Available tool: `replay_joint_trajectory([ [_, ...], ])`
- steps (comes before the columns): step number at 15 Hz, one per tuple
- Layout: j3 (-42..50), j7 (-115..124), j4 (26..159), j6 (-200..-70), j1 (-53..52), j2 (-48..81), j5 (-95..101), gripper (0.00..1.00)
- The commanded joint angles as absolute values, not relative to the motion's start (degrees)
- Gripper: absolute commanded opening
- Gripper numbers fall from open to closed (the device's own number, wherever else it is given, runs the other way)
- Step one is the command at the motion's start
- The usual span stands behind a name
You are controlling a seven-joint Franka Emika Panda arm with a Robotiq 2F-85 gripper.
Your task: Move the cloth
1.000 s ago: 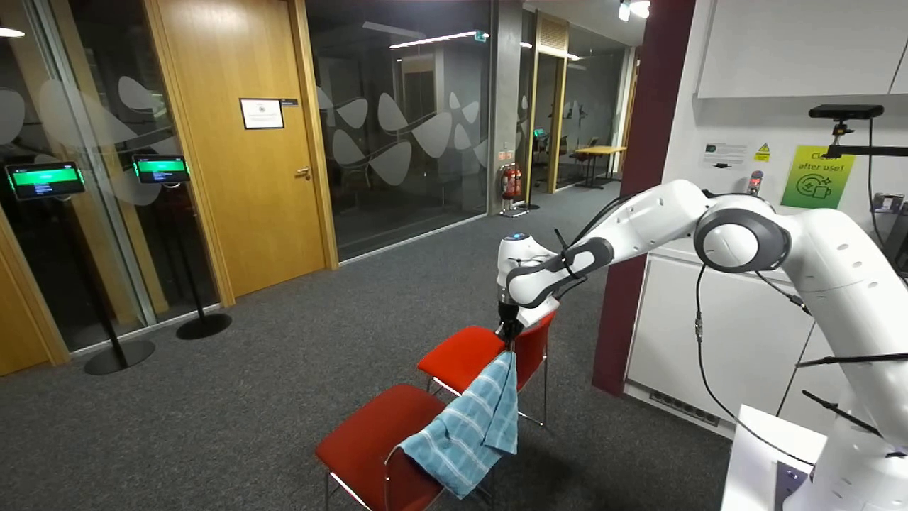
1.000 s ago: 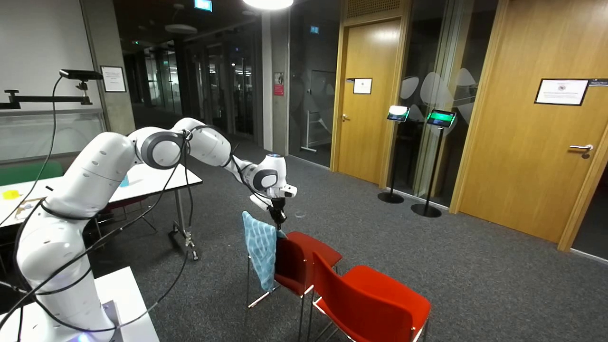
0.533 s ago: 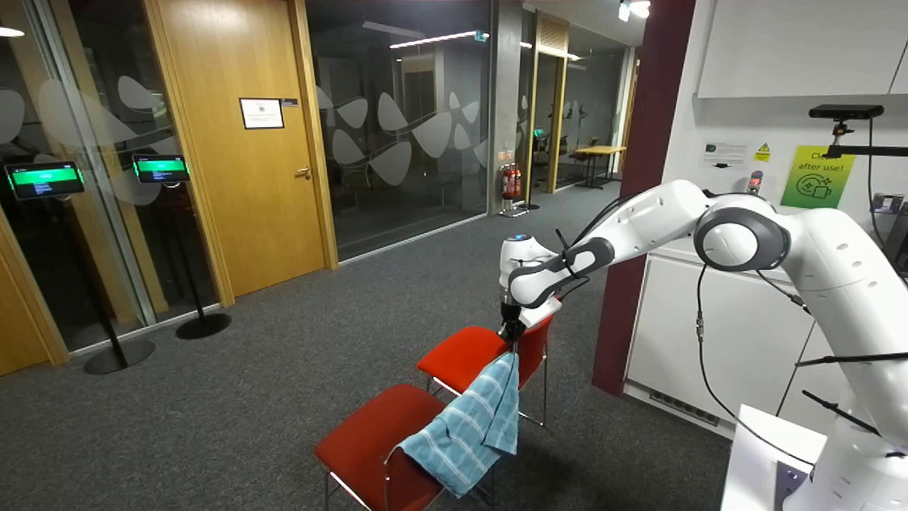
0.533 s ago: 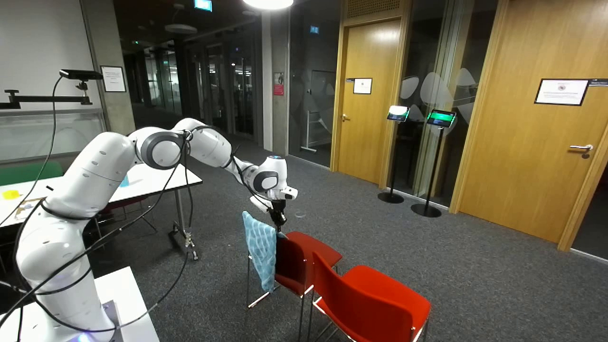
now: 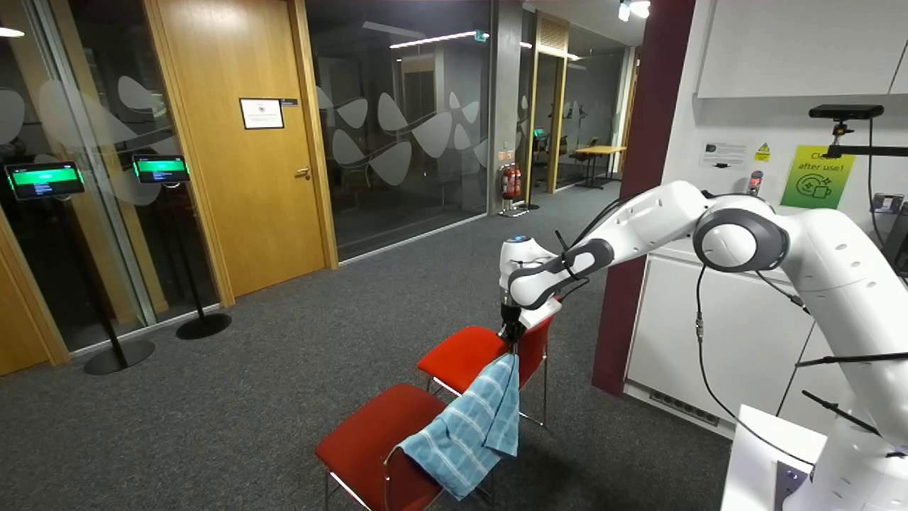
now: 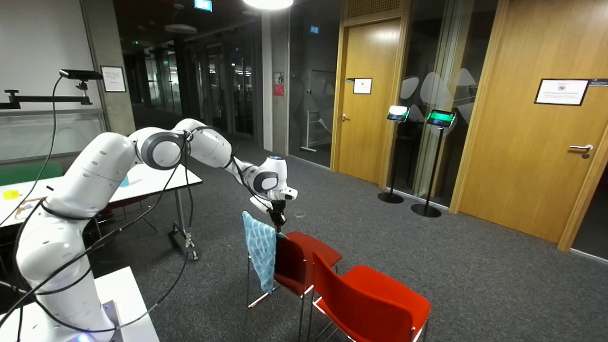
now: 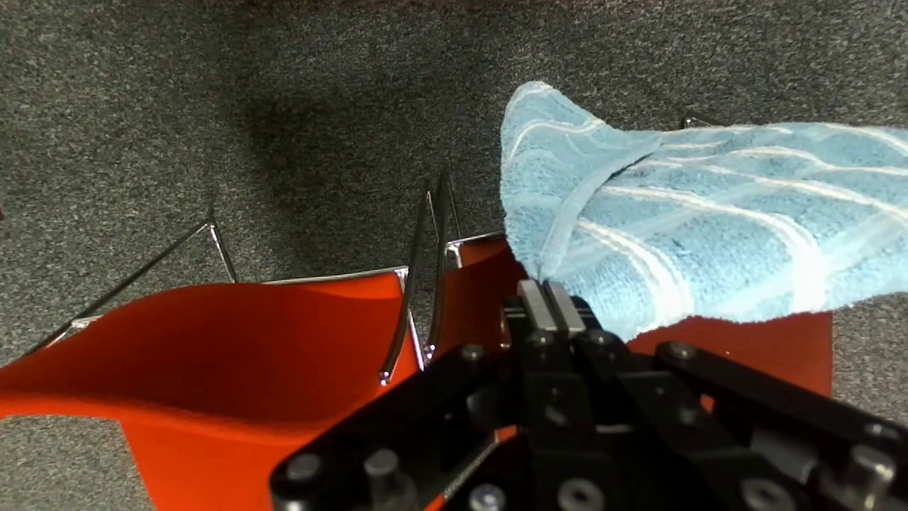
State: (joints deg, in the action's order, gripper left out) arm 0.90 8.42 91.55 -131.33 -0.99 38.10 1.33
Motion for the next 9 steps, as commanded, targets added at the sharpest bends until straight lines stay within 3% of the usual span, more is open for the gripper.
replay_joint_trajectory([
  [1,1.4,8.3,91.0,-130.9,-1.2,38.5,1.0,0.00],
  [9,2.6,8.6,92.0,-131.7,-0.2,38.3,0.7,0.00],
])
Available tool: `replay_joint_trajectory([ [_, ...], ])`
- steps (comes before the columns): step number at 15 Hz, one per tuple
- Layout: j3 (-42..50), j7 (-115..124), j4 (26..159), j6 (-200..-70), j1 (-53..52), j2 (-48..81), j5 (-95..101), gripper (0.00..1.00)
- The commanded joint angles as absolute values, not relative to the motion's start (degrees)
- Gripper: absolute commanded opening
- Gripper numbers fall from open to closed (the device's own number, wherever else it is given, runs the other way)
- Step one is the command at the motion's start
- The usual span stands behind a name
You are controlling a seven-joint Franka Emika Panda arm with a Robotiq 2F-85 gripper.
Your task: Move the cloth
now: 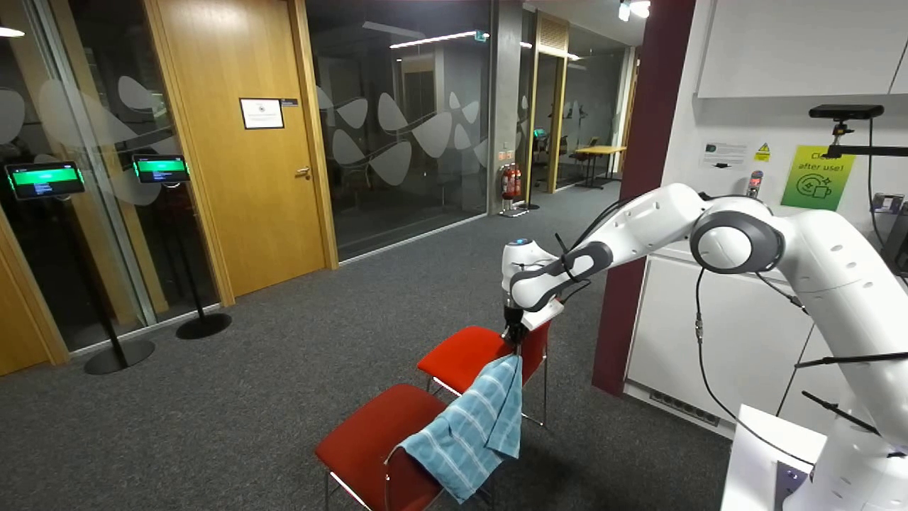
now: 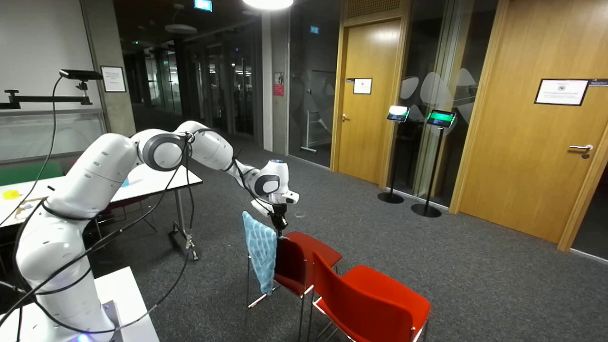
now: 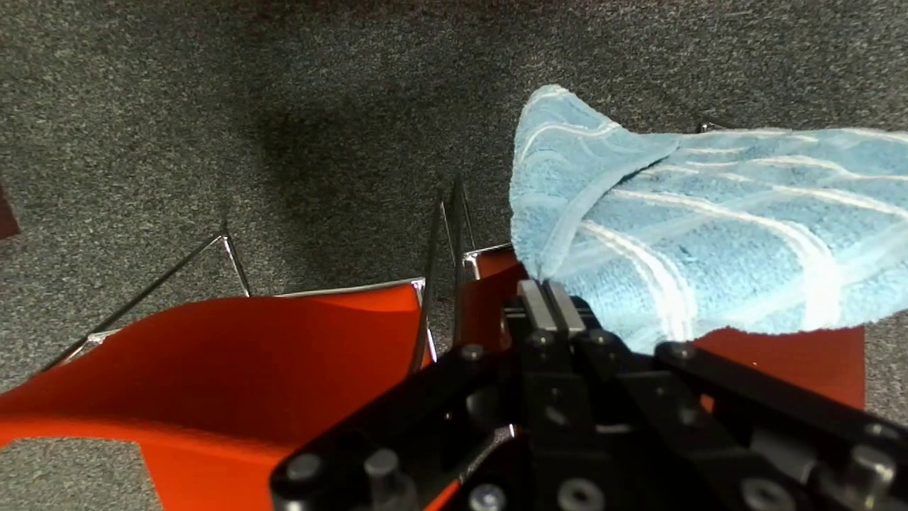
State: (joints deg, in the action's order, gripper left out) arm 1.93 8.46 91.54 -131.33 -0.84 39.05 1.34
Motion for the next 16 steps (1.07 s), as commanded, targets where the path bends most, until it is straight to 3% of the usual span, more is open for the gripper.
replay_joint_trajectory([
  [1,2.8,8.6,92.1,-131.8,0.0,38.2,0.7,0.00],
  [5,3.3,8.6,91.8,-131.7,0.6,38.5,0.6,0.00],
  [6,3.3,8.6,91.7,-131.6,0.6,38.6,0.7,0.27],
  [7,3.3,8.7,91.6,-131.5,0.6,38.6,0.7,0.28],
  [16,3.3,9.1,91.8,-131.7,0.2,38.4,0.7,0.95],
])
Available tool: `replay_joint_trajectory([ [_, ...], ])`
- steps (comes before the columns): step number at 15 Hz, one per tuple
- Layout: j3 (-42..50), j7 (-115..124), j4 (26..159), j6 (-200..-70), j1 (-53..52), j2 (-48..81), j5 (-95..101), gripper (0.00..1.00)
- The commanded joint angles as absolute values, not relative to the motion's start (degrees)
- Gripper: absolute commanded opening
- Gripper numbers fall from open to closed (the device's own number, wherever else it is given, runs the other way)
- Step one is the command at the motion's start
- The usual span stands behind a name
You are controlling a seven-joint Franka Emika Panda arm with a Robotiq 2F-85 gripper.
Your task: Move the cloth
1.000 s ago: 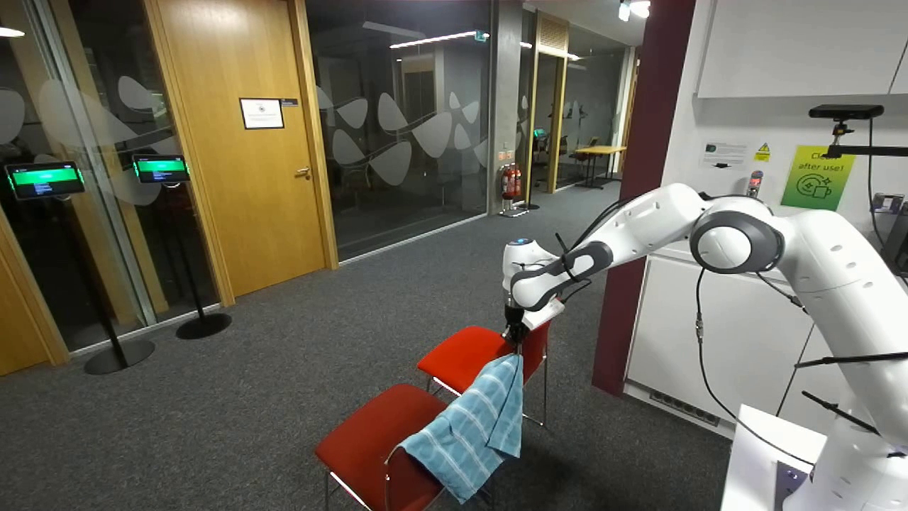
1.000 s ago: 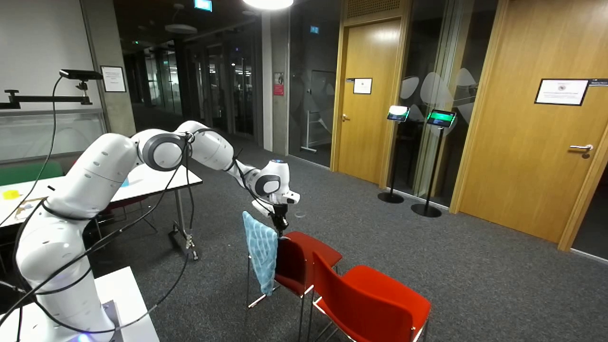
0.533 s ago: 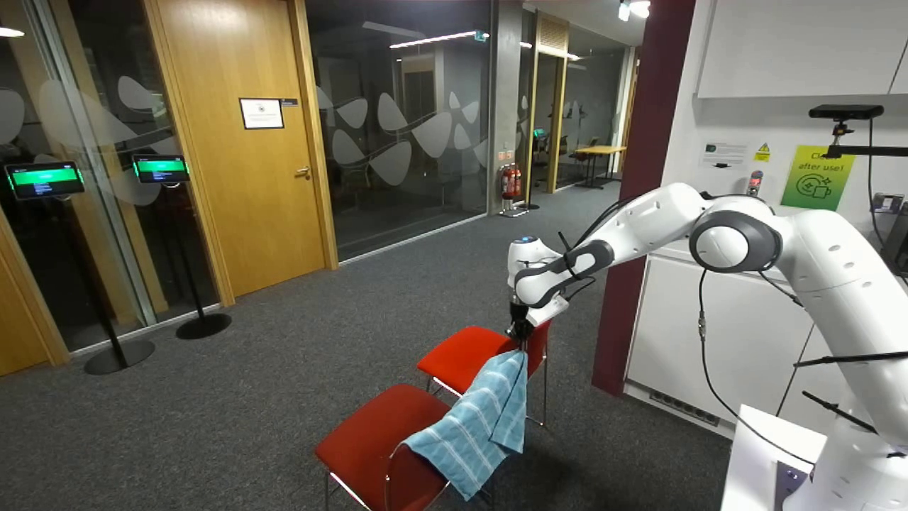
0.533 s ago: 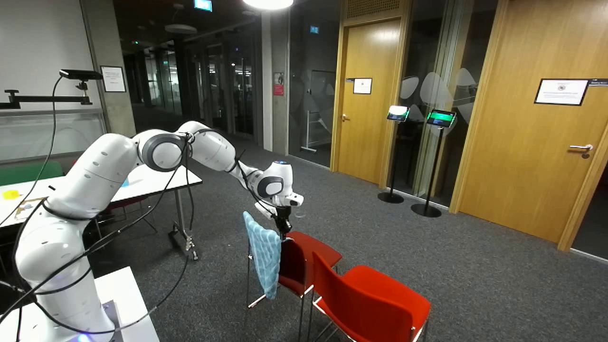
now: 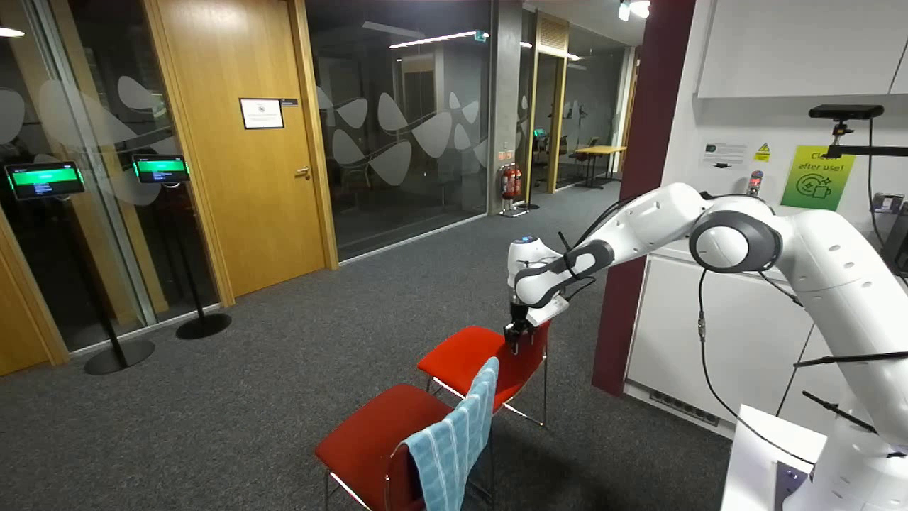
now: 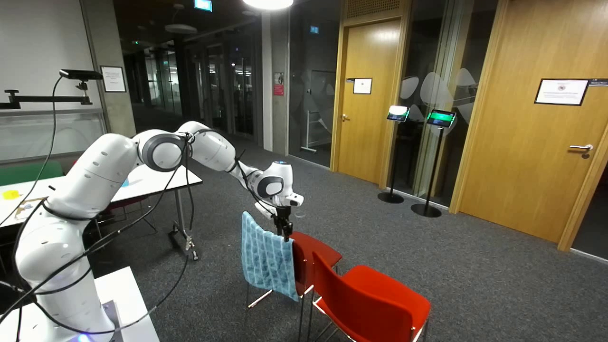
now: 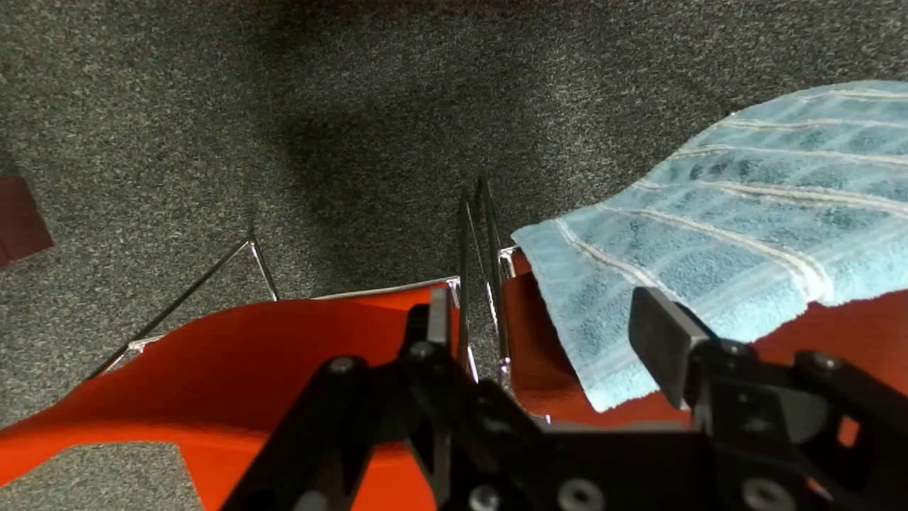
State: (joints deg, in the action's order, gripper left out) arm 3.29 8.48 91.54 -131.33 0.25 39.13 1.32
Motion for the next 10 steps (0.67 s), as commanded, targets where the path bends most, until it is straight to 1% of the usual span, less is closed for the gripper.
replay_joint_trajectory([
  [1,3.3,9.1,92.0,-131.9,0.1,38.3,0.7,0.99],
  [6,2.6,9.3,94.6,-133.7,-0.8,36.4,0.7,1.00],
  [10,2.2,8.9,100.7,-140.7,-2.1,31.8,1.4,1.00],
])
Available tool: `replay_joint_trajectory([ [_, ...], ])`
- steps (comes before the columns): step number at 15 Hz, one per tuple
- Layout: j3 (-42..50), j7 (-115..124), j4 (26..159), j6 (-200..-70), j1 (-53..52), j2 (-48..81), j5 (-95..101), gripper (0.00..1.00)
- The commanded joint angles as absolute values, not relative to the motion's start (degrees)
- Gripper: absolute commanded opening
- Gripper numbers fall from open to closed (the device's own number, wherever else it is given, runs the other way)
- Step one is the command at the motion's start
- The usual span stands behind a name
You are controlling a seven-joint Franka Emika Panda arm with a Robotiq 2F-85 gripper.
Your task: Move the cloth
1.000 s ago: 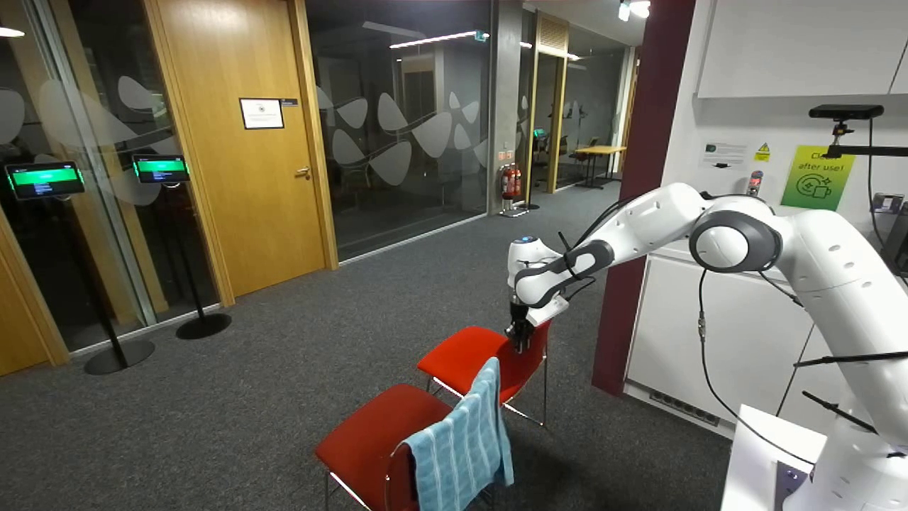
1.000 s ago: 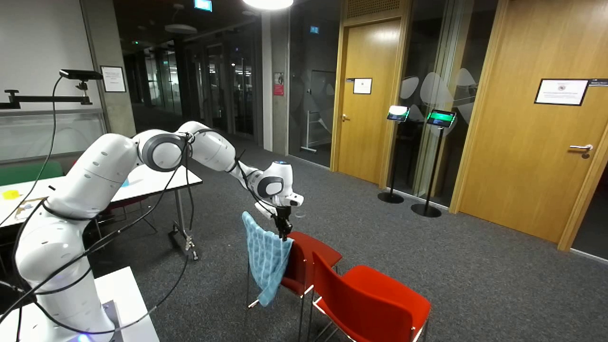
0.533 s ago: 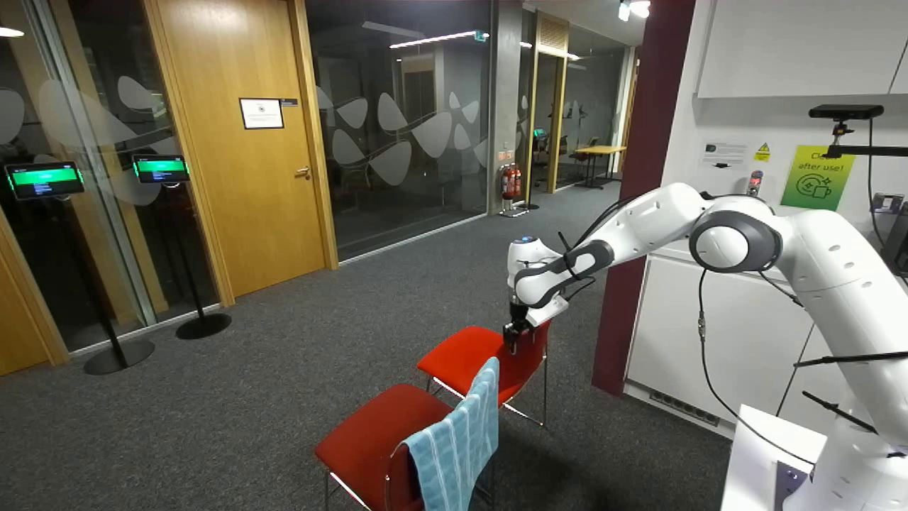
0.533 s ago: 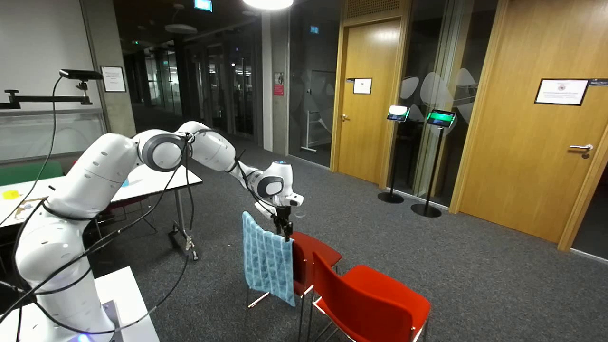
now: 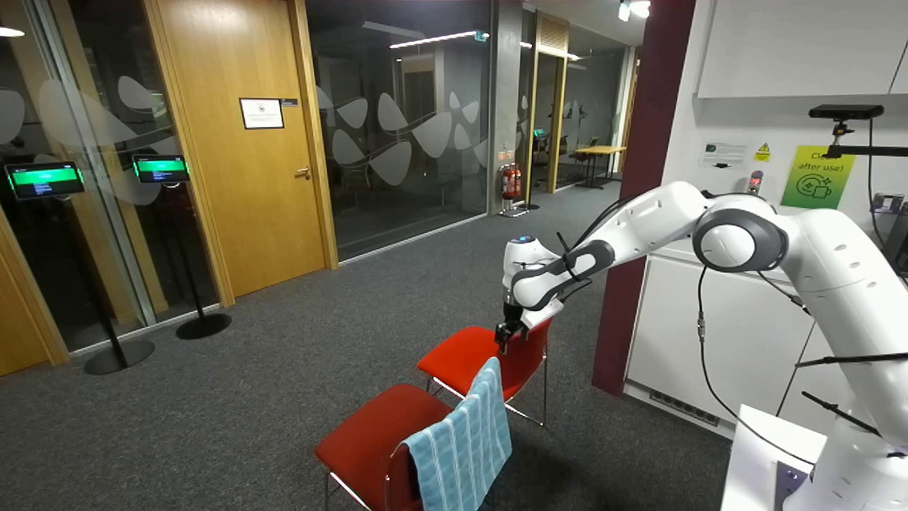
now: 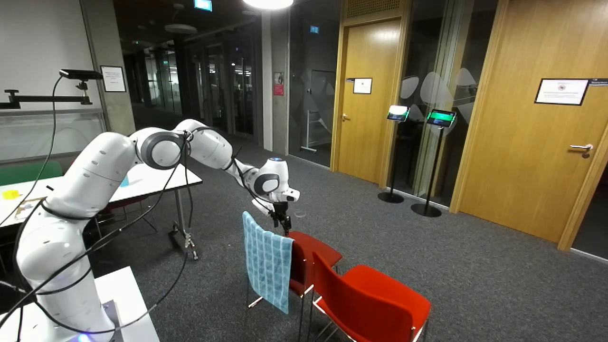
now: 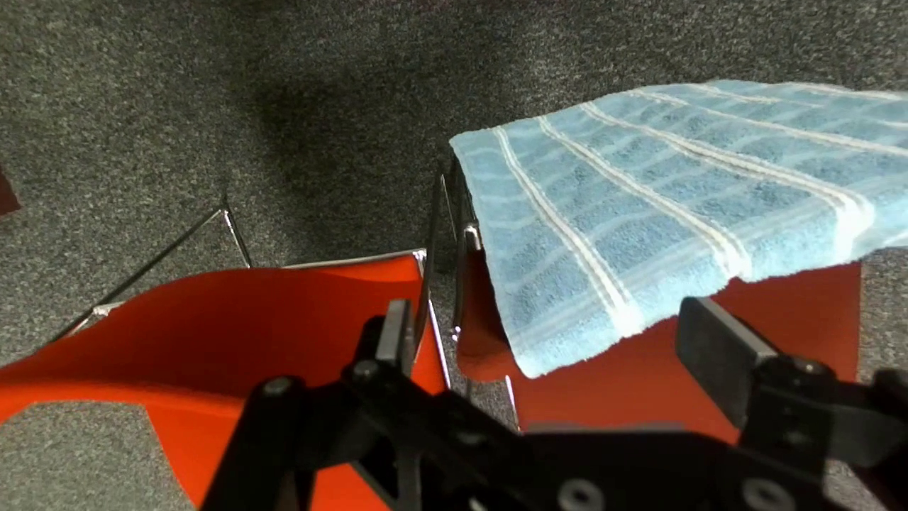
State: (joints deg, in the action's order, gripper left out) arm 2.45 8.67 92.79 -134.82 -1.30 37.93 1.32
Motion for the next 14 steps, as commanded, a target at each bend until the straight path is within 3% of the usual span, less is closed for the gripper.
replay_joint_trajectory([
  [1,2.1,8.5,102.9,-143.4,-2.5,30.4,1.6,1.00],
  [7,2.6,8.8,115.9,-156.4,-5.4,22.7,3.5,1.00],
  [14,2.4,9.0,123.0,-159.1,-6.9,18.0,4.7,1.00],
])
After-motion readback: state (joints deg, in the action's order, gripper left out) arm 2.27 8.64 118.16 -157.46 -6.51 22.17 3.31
